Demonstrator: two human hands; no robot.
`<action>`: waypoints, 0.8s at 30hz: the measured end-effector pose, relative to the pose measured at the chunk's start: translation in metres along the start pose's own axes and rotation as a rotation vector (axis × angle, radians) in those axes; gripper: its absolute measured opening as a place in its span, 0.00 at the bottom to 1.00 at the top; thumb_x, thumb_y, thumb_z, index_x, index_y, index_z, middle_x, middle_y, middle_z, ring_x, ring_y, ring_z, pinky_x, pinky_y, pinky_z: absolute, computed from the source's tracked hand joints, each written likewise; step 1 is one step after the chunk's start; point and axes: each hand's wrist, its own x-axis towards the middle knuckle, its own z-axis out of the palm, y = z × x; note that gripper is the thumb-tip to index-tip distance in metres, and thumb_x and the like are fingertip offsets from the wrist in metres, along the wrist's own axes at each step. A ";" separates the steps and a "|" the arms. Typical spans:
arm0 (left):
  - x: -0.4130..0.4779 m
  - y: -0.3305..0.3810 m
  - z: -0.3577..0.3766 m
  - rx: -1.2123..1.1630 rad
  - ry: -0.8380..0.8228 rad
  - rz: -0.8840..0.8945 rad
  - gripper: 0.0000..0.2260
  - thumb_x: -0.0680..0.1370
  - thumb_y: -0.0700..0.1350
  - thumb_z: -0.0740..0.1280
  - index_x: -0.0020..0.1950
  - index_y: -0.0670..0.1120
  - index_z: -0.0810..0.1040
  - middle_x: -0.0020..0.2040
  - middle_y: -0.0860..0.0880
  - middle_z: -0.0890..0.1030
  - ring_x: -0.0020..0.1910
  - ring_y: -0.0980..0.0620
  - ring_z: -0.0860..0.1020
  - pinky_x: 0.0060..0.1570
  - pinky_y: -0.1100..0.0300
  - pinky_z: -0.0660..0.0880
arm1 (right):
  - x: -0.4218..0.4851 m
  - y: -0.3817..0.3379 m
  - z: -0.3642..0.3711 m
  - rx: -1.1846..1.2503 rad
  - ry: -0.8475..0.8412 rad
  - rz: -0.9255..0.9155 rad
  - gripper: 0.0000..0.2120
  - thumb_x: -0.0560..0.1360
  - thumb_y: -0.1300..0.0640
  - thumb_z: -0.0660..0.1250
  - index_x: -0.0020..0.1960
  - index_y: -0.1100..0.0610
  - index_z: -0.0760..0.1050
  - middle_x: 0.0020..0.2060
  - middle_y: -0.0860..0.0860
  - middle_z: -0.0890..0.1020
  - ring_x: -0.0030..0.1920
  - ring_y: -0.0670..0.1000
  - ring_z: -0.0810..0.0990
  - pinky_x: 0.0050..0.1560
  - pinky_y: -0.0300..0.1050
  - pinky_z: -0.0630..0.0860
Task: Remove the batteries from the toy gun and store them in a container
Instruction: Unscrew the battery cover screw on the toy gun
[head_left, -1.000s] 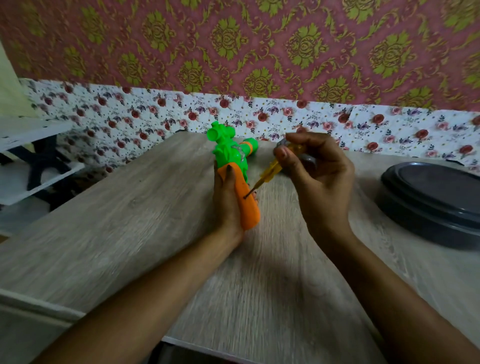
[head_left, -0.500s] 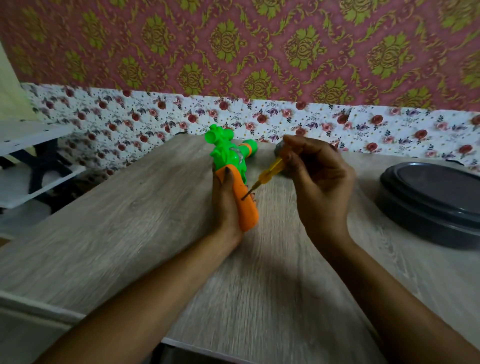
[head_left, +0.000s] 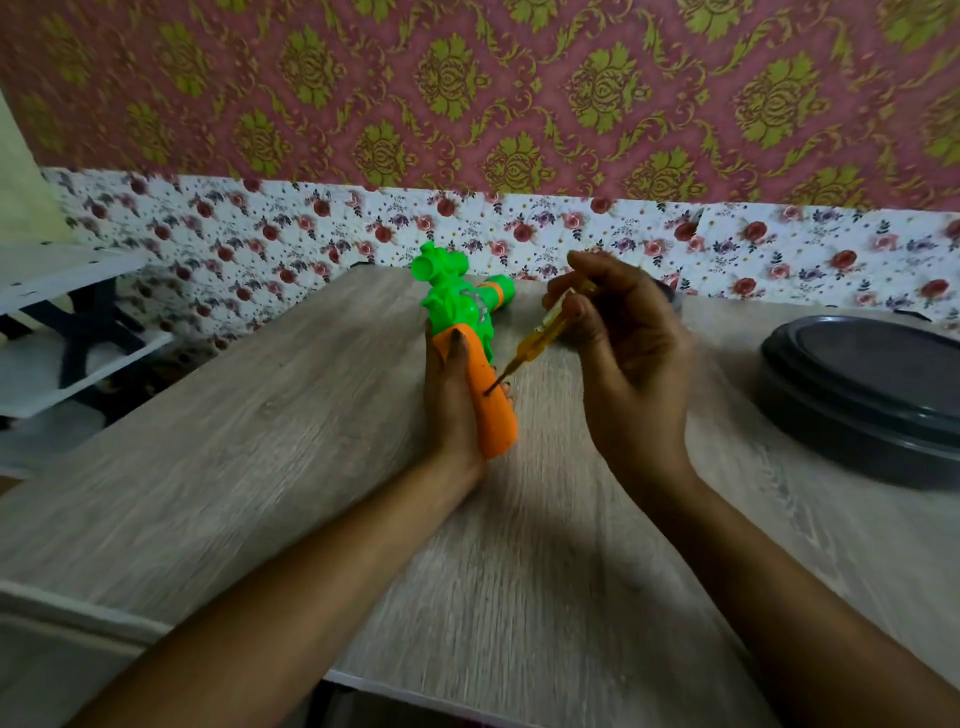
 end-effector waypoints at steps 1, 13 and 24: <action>-0.001 0.001 0.001 -0.018 0.010 -0.011 0.25 0.77 0.58 0.59 0.73 0.51 0.64 0.56 0.44 0.76 0.33 0.52 0.77 0.27 0.65 0.75 | 0.001 0.000 0.000 0.027 0.003 0.029 0.12 0.75 0.64 0.60 0.55 0.51 0.72 0.50 0.57 0.79 0.54 0.55 0.80 0.56 0.57 0.77; 0.003 -0.001 -0.001 -0.042 -0.014 -0.018 0.28 0.74 0.59 0.61 0.73 0.51 0.65 0.57 0.43 0.73 0.28 0.55 0.75 0.26 0.65 0.73 | 0.002 0.000 -0.003 0.050 0.015 0.034 0.11 0.75 0.66 0.60 0.53 0.53 0.71 0.47 0.54 0.80 0.51 0.54 0.81 0.55 0.59 0.77; 0.004 -0.003 0.000 -0.058 -0.016 0.004 0.26 0.76 0.57 0.62 0.72 0.50 0.65 0.55 0.41 0.73 0.26 0.56 0.75 0.26 0.65 0.73 | 0.001 -0.002 -0.004 0.013 -0.003 0.010 0.13 0.75 0.68 0.61 0.56 0.54 0.72 0.46 0.55 0.80 0.52 0.54 0.81 0.55 0.58 0.78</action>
